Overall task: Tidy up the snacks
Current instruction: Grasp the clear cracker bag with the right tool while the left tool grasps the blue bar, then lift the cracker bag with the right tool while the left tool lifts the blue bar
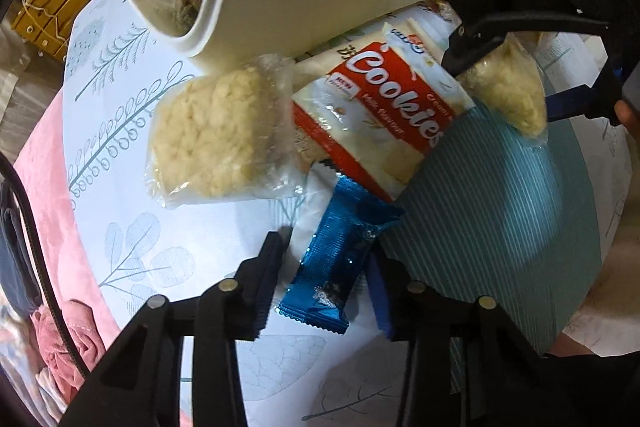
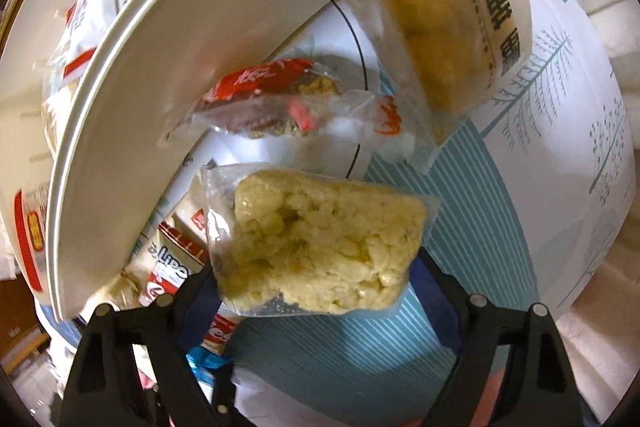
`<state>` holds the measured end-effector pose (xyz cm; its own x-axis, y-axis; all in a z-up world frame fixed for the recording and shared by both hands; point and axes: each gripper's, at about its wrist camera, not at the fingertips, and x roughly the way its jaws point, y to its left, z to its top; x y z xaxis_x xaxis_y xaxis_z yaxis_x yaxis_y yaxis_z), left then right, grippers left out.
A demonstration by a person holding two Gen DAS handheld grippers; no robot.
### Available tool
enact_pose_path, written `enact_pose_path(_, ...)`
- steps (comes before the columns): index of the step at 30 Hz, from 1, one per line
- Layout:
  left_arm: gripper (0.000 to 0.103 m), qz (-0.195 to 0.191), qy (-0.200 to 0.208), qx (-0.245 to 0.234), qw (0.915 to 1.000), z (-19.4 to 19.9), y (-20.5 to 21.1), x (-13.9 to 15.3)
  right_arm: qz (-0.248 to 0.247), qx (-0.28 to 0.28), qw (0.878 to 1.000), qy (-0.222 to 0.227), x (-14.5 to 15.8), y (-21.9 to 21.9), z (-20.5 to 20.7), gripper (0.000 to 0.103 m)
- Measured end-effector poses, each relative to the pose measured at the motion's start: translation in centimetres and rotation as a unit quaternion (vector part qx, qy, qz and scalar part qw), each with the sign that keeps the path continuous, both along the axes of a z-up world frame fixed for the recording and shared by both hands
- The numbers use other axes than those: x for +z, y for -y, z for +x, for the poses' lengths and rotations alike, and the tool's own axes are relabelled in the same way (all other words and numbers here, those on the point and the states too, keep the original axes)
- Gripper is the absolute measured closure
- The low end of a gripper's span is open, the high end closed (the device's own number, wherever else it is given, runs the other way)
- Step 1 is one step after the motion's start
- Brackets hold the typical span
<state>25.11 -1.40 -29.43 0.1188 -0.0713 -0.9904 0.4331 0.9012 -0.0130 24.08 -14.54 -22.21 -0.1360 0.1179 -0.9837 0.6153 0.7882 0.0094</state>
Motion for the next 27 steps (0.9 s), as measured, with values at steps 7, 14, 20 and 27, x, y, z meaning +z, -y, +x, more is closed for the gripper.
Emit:
enact_pose_path(7, 0.07, -0.003, 0.002, -0.003, 1.0, -0.1, 0.8, 0.0, 0.007, 0.012, 1.0, 0.009, 0.0, -0.3, -1.9, 0.019)
enact_pose_path(14, 0.074, -0.022, -0.011, 0.027, 0.9993, 0.0, 0.4, 0.5, 0.02, 0.021, 1.0, 0.011, -0.1, 0.9, -4.2, 0.02)
enact_pose_path(20, 0.074, -0.035, -0.017, 0.087, 0.9955, -0.2, -0.4, 0.8, 0.032, 0.07, 0.997, 0.02, 1.1, 0.0, -4.7, 0.02)
enact_pose_path(27, 0.074, -0.049, -0.003, 0.162, 0.9855, -1.3, -2.5, 2.3, 0.044, 0.136, 0.989, 0.028, 2.3, -2.1, -3.8, 0.02)
